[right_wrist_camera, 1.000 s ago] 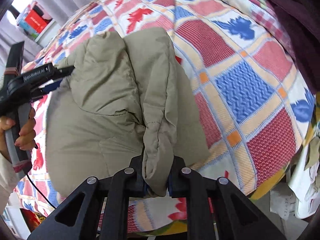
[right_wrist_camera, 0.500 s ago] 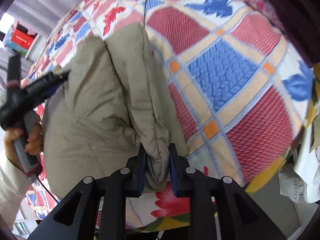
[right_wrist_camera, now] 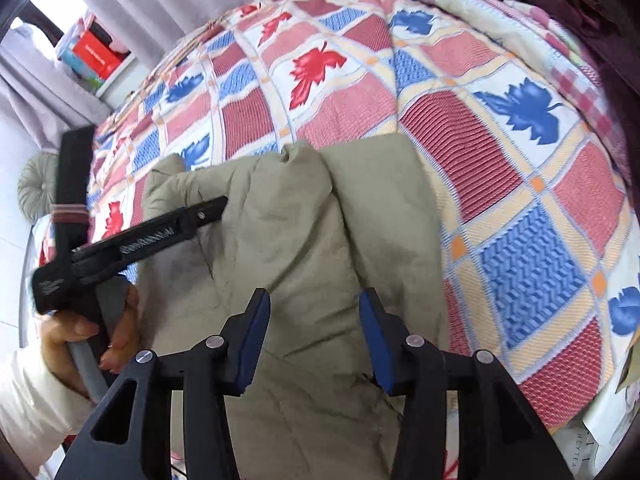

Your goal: Fold large clothes

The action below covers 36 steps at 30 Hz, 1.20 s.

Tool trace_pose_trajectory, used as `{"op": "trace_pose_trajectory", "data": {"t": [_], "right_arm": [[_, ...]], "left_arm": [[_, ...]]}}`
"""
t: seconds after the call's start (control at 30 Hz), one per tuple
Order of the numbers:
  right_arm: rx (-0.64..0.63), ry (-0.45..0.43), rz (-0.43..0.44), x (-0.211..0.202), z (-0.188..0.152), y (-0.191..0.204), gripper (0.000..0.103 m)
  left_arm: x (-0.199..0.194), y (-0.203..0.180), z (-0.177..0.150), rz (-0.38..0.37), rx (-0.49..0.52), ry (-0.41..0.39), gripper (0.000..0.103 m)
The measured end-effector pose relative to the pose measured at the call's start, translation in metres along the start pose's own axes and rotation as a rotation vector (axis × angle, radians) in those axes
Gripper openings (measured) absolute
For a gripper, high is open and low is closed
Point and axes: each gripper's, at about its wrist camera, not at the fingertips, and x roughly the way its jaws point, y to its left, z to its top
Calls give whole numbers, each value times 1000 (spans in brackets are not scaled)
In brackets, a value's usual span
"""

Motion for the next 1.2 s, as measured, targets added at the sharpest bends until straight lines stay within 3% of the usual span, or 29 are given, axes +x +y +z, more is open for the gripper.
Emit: {"op": "trace_pose_trajectory", "data": {"t": [0.07, 0.17, 0.4, 0.43, 0.47, 0.5, 0.63, 0.77, 0.9, 0.93, 1.07, 1.2], "right_arm": [[-8, 61, -64, 18, -3, 2, 49], [29, 119, -58, 37, -8, -6, 49], [20, 127, -59, 46, -6, -10, 47], [24, 123, -53, 46, -6, -11, 47], [29, 120, -45, 46, -7, -12, 47], [33, 119, -38, 46, -9, -14, 47], [51, 121, -28, 44, -9, -16, 48], [53, 123, -26, 41, -7, -14, 50], [51, 115, 5, 27, -2, -12, 50], [45, 98, 18, 20, -1, -12, 52], [25, 9, 25, -6, 7, -16, 73], [50, 2, -13, -8, 17, -34, 79]], "left_arm": [[-8, 4, -2, -5, -16, -4, 72], [-25, 11, -8, 8, -26, -17, 72], [-64, 43, -34, 27, -82, 5, 72], [-68, 47, -39, 35, -93, 7, 75], [-71, 52, -44, 46, -103, 8, 99], [-75, 56, -49, 60, -116, -8, 103], [-78, 73, -63, 99, -154, 8, 103], [-71, 91, -71, 75, -245, 45, 103], [-72, 94, -75, 86, -258, 43, 103], [-71, 94, -76, 87, -255, 48, 103], [-66, 96, -78, 86, -263, 69, 103], [-63, 97, -78, 76, -272, 75, 103]]}}
